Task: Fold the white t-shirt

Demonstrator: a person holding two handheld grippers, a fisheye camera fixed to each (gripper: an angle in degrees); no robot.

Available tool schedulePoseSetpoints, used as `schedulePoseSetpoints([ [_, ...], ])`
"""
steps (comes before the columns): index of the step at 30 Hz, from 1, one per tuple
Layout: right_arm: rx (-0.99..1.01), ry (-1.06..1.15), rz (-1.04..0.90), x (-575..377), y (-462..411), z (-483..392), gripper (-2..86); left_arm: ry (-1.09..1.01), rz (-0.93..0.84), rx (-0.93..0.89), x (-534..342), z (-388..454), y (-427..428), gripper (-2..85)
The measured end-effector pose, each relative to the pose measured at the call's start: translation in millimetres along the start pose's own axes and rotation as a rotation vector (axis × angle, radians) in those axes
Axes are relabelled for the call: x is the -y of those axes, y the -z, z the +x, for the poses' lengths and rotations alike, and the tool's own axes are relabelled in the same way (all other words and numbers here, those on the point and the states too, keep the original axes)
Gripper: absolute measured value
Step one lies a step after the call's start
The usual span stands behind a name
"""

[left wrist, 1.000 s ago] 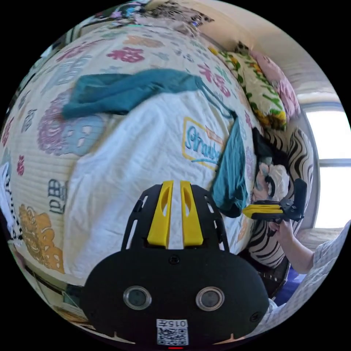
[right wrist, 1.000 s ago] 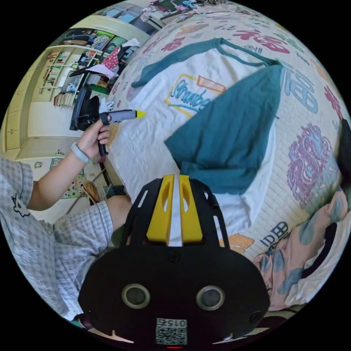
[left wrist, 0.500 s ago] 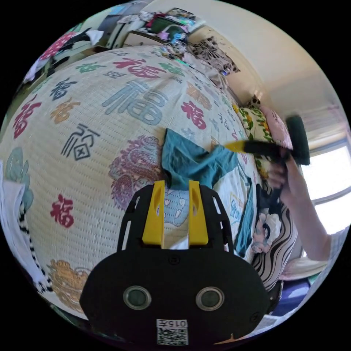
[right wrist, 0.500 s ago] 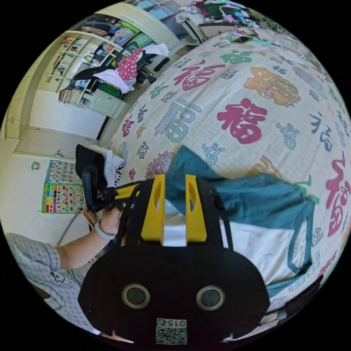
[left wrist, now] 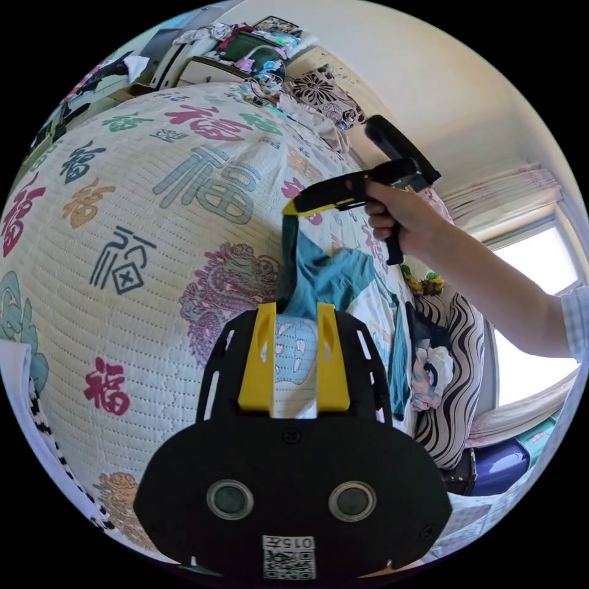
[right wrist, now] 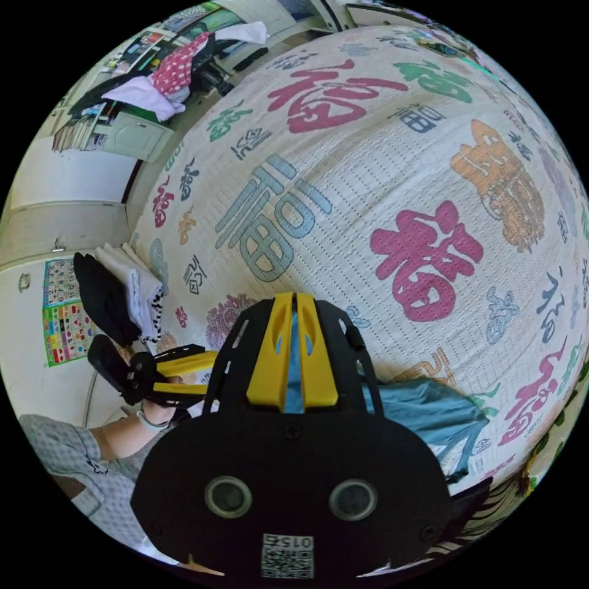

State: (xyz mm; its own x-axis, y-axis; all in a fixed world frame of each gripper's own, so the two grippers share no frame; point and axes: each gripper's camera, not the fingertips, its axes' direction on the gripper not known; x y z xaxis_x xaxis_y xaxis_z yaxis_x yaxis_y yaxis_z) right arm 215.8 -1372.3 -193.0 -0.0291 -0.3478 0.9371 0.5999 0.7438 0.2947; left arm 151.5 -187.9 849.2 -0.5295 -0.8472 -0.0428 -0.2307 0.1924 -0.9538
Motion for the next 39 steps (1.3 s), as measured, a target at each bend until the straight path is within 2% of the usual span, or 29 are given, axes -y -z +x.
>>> schedulePoseSetpoints([
  [4,0.088,-0.027,0.093,6,34,16,0.0,-0.056,-0.014,0.026,18,1,6,11.7],
  [7,0.114,-0.029,0.099,9,45,22,0.0,-0.176,0.009,0.028,38,11,4,11.7],
  [10,0.132,-0.035,0.096,11,51,27,0.0,-0.279,-0.148,-0.027,58,14,-24,10.4],
  [12,0.133,-0.035,0.099,11,56,28,0.0,-0.284,-0.216,-0.076,61,14,-31,3.7],
  [13,0.133,-0.033,0.107,10,59,29,0.0,-0.282,-0.228,-0.088,61,15,-30,3.0],
  [17,0.160,-0.024,0.163,-3,79,27,0.1,-0.251,-0.111,-0.079,43,41,12,0.4],
  [21,0.195,-0.013,0.291,-57,121,23,0.1,-0.341,-0.011,-0.080,11,113,45,0.1],
  [25,0.085,-0.116,0.352,-157,144,31,0.3,-0.475,-0.056,-0.027,-26,175,22,0.6],
  [27,0.064,-0.218,0.341,-201,138,43,0.5,-0.535,-0.141,0.034,-52,198,-16,1.7],
  [29,0.063,-0.333,0.258,-238,117,59,0.9,-0.576,-0.233,0.058,-72,206,-52,3.0],
  [32,0.086,-0.506,0.129,-285,85,79,2.4,-0.602,-0.402,-0.001,-91,208,-94,5.1],
  [35,0.081,-0.539,0.169,-312,89,80,4.0,-0.585,-0.389,-0.040,-87,202,-97,5.3],
  [39,0.122,-0.493,0.261,-319,106,79,6.3,-0.500,-0.352,0.057,-52,176,-114,5.7],
])
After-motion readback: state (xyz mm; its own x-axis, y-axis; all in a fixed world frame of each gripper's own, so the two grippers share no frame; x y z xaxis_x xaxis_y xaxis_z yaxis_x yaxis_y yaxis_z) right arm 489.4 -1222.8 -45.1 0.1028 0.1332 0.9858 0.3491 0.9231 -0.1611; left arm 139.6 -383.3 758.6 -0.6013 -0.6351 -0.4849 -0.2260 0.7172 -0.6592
